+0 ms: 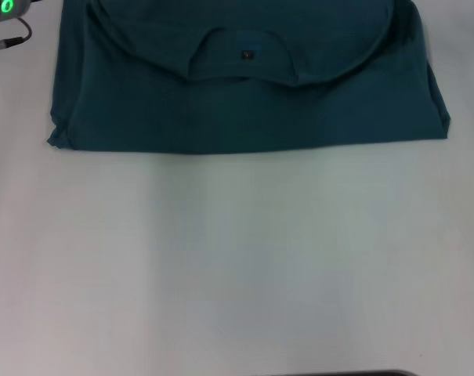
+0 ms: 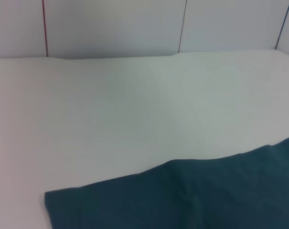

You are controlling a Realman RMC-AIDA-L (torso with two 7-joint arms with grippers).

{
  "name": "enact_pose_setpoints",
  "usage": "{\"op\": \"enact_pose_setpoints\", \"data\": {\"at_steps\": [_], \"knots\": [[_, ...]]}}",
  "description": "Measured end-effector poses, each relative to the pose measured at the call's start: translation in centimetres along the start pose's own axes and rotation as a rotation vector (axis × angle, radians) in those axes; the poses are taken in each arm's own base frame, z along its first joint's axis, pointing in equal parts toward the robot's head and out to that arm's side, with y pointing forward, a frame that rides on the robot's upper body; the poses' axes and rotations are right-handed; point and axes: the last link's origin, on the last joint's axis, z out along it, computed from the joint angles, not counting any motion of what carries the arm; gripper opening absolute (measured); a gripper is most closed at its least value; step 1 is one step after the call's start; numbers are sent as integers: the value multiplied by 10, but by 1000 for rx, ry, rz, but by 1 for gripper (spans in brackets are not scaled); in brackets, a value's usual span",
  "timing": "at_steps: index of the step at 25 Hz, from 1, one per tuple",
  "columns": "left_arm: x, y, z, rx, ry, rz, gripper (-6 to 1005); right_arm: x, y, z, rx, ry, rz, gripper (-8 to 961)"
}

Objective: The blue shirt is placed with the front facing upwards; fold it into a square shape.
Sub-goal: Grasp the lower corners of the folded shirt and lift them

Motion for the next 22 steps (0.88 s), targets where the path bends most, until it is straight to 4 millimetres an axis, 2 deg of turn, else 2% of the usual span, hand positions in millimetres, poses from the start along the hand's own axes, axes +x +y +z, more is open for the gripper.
{"op": "enact_pose_setpoints", "data": {"at_steps": [3, 6, 11, 14, 17, 22], "knots": [[-1, -10, -21, -48, 12, -102, 873, 8, 0, -13, -112, -10, 52, 825], [-9, -15, -48, -183, -5, -232, 917, 25, 0, -39, -270, -86, 71, 914], [-34, -34, -87, -400, -71, -443, 933, 65, -3, -82, -442, -266, 43, 905], [-54, -41, -96, -449, -129, -529, 934, 90, 0, -93, -476, -338, 22, 904], [-77, -52, -98, -411, -153, -607, 934, 111, 4, -95, -491, -362, 29, 904], [-99, -60, -95, -338, -164, -691, 934, 120, 9, -93, -498, -373, 39, 903]]}}
